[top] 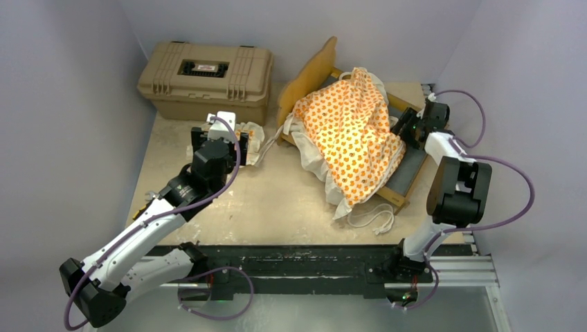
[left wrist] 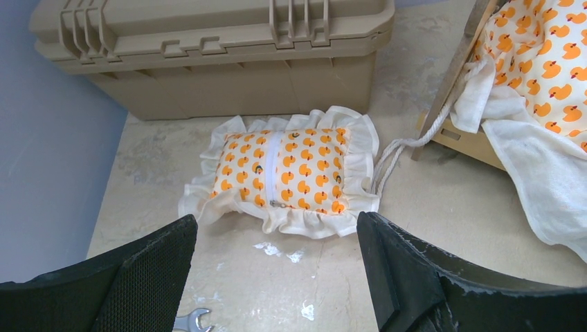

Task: Set up the pet bed
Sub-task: Adjust the mattress on the bed frame.

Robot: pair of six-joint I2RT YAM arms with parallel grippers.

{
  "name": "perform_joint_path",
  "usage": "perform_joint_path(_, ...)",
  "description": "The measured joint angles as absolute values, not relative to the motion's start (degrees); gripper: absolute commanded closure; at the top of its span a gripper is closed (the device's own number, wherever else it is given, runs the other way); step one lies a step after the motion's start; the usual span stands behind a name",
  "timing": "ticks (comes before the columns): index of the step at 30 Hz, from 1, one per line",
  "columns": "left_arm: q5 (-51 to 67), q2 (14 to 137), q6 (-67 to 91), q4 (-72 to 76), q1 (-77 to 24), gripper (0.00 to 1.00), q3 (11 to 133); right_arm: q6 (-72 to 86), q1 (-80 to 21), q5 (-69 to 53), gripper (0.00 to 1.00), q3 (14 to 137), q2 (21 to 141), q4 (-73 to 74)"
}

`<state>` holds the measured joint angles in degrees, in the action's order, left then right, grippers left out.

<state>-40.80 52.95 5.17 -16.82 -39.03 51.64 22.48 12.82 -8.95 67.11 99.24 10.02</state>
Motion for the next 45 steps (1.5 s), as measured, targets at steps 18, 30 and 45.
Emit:
perform_joint_path(18, -40.73, 52.73, 5.32, -16.82, -39.03, 0.14, 51.64, 20.88, 12.75, -6.42, 1.00, 76.55, 95.92, 12.05)
perform_joint_path(30, -40.73, 52.51, 5.32, -16.82, -39.03, 0.14, 51.64, 12.80, 12.78, 13.13, 1.00, 86.46, 94.21, 12.03)
perform_joint_path(45, -40.73, 52.40, 5.32, -16.82, -39.03, 0.14, 51.62, 5.10, 12.78, 17.98, 0.93, 85.71, 94.61, 1.72)
